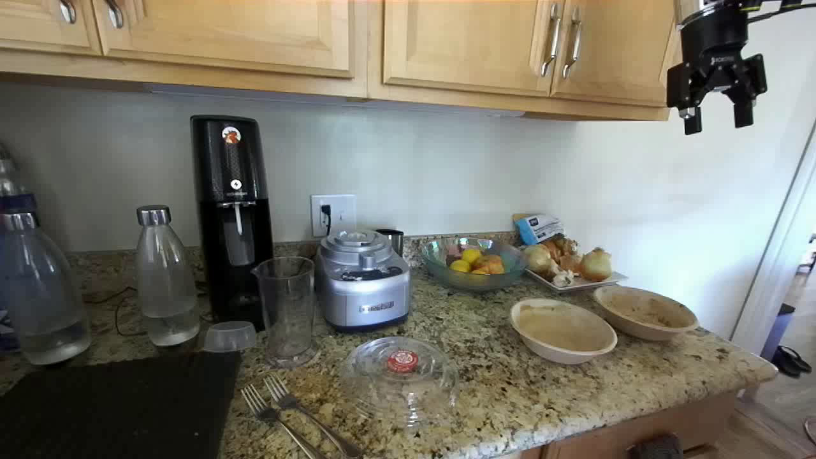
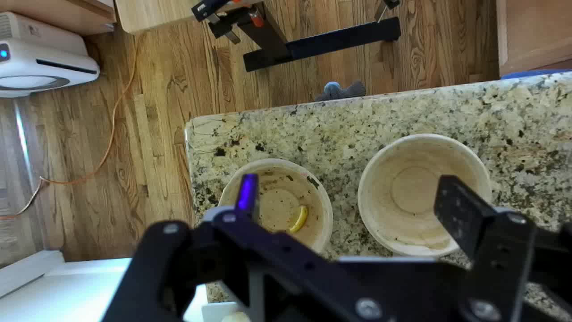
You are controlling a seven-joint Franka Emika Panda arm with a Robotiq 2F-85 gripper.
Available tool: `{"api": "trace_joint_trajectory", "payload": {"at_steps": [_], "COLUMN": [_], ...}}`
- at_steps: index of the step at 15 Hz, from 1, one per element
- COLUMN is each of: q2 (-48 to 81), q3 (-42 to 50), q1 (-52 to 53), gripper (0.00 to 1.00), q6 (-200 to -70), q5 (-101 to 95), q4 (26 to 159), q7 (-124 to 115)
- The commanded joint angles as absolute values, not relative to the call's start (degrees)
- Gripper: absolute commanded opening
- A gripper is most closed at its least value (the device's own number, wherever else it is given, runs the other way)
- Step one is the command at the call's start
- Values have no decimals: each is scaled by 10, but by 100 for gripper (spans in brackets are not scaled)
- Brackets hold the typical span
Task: Stack the right plate in the left plate
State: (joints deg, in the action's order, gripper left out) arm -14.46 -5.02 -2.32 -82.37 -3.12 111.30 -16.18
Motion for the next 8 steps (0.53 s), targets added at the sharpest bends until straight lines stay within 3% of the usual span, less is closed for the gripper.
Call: {"api": "trace_joint_trajectory", "payload": {"at_steps": [1,8], "q2": [-144,-147], "q3": [-43,-41], "q1": [-15,-16], "gripper": [100,100], "q6": [-823,-832], "q5": [-33,-32], "q4": [1112,1117], "q7": [-163,-160]}}
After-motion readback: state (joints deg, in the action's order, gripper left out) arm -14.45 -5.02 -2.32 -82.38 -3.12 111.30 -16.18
